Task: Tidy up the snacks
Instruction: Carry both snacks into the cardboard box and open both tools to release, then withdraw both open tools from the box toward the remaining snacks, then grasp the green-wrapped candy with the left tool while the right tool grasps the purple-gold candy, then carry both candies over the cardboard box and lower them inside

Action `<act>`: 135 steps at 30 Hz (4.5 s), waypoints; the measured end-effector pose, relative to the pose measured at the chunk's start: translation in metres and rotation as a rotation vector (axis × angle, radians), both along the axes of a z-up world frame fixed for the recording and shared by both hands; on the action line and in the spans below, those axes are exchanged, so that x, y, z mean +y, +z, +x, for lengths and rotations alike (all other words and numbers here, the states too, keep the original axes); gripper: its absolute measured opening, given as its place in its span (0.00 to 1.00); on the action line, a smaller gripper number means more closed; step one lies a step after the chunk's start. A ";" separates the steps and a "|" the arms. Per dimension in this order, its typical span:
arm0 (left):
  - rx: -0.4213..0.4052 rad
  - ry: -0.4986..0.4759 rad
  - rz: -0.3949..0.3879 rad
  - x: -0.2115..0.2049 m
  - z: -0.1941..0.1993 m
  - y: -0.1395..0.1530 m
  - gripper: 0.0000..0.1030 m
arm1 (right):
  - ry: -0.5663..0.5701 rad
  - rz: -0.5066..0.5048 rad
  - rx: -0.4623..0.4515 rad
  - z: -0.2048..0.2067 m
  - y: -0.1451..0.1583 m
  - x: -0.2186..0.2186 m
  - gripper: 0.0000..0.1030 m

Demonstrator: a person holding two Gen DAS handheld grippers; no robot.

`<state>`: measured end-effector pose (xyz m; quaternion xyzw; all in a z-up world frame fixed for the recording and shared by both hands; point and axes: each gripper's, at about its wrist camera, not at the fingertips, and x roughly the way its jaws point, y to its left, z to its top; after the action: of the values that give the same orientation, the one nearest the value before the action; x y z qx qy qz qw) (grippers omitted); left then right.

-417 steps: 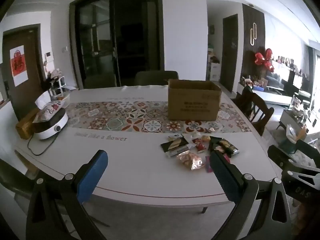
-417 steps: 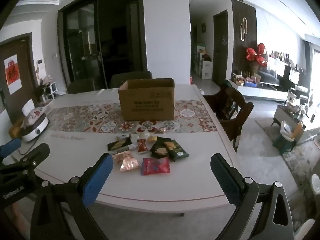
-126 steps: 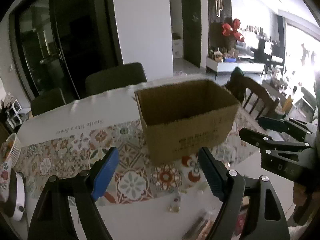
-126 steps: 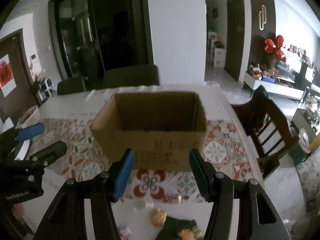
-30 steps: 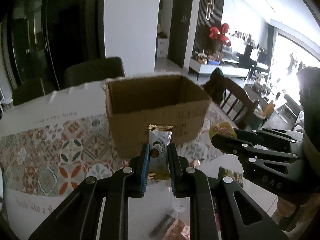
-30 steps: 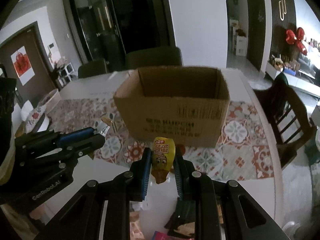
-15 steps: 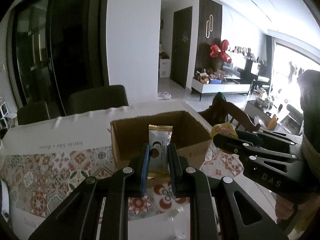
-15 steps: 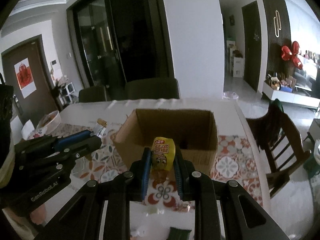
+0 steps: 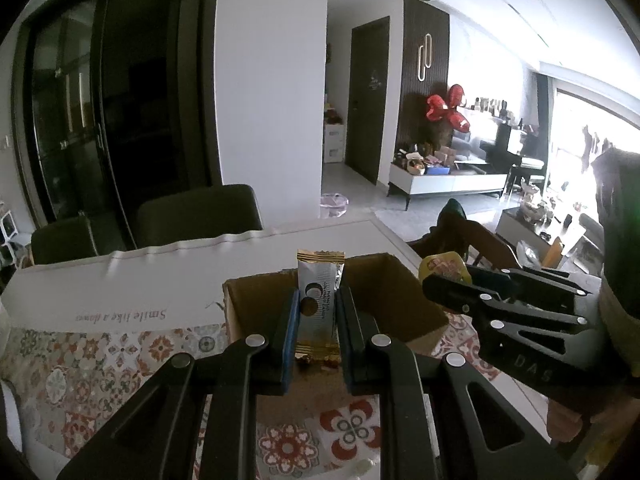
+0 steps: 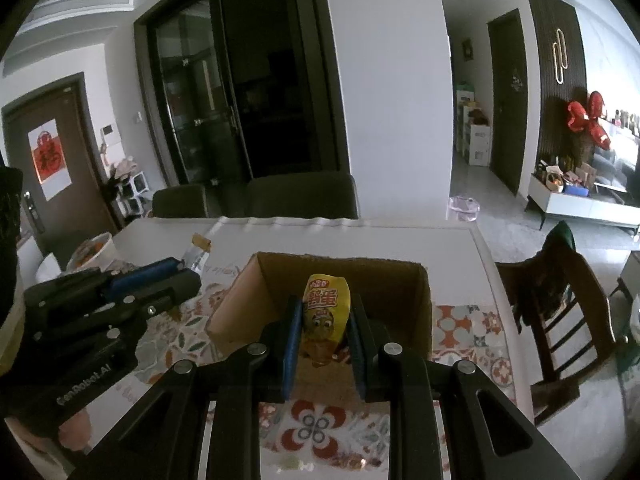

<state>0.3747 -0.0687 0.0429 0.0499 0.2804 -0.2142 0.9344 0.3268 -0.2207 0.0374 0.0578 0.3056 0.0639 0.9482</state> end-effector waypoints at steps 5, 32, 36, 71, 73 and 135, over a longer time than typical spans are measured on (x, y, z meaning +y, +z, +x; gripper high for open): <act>0.029 0.004 0.005 -0.006 0.024 -0.009 0.19 | -0.003 0.002 0.029 0.025 -0.009 -0.007 0.23; 0.051 0.047 0.085 -0.008 0.026 -0.038 0.58 | -0.097 -0.026 0.085 0.038 -0.033 -0.024 0.37; 0.024 0.033 0.097 -0.006 0.004 -0.032 0.58 | -0.088 -0.038 0.074 0.018 -0.029 -0.022 0.37; 0.344 -0.191 0.259 -0.018 -0.053 -0.157 0.68 | -0.025 -0.075 0.409 -0.041 -0.146 -0.007 0.54; 0.372 -0.204 0.256 -0.022 -0.052 -0.164 0.68 | -0.016 -0.058 0.436 -0.040 -0.153 -0.008 0.54; 0.394 -0.077 0.108 -0.014 -0.043 -0.151 0.21 | 0.005 -0.038 0.455 -0.046 -0.157 -0.002 0.38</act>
<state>0.3313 -0.0829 -0.1086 0.0678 0.4665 -0.2399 0.8487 0.2810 -0.2228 -0.1192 0.0521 0.5131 0.0459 0.8555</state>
